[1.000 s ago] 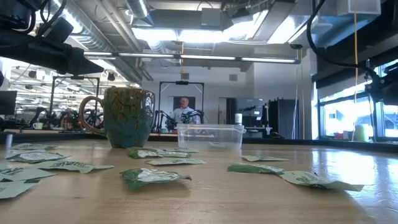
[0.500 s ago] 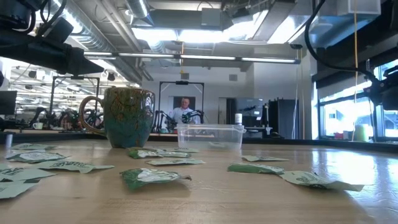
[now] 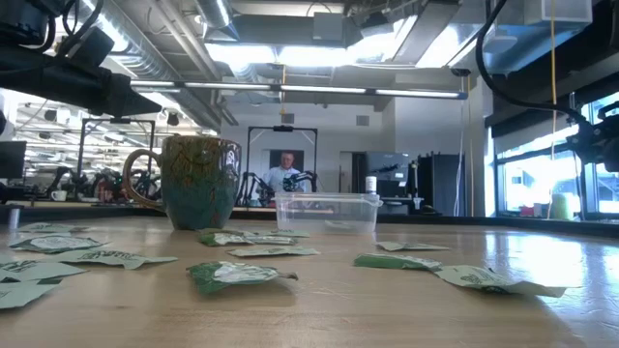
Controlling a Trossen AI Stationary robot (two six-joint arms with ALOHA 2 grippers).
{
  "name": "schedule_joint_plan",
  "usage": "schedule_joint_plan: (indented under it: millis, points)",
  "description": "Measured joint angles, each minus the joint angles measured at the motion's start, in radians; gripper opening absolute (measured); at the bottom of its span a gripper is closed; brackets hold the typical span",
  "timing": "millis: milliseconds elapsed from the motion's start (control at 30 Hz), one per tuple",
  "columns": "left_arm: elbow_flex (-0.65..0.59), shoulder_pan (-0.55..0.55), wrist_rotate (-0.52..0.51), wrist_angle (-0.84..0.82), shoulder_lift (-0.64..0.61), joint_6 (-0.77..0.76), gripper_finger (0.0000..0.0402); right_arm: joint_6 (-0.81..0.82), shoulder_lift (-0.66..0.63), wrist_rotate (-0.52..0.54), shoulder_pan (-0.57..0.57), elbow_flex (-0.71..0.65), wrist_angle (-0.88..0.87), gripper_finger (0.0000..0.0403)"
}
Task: Pick and place items into bin
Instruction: Put the green truvia pack into the transparent bin
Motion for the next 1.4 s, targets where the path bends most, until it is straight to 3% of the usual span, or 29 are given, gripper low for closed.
schedule_joint_plan:
  millis: [267,467,667,900,1033,1233,1400]
  points:
    - [0.000,0.000,0.000,0.000,0.000,0.000,0.0045,-0.052,-0.029,0.032,0.000,0.030,0.001,0.0002]
    - [0.000,0.000,0.000,0.000,0.000,0.000,0.0045,-0.227,-0.070,0.255,-0.040,0.123,0.016,0.0002]
    - [0.000,0.000,0.001,0.000,0.000,0.000,0.0045,-0.652,-0.072,0.480,-0.167,0.165,0.185,0.0002]
    - [0.000,0.000,0.035,0.000,0.000,-0.001,0.0045,-1.236,-0.072,0.486,-0.401,0.165,0.624,0.0002]
    - [0.000,0.000,0.084,0.000,0.000,-0.001,0.0045,-1.471,-0.063,0.420,-0.513,0.165,0.827,0.0002]
    - [0.000,0.000,0.097,0.000,0.000,-0.001,0.0045,-1.589,0.035,0.262,-0.618,0.166,1.009,0.0002]
    - [0.000,0.000,0.097,0.000,0.000,0.000,0.0045,-1.596,0.171,0.240,-0.656,0.166,1.071,0.0002]
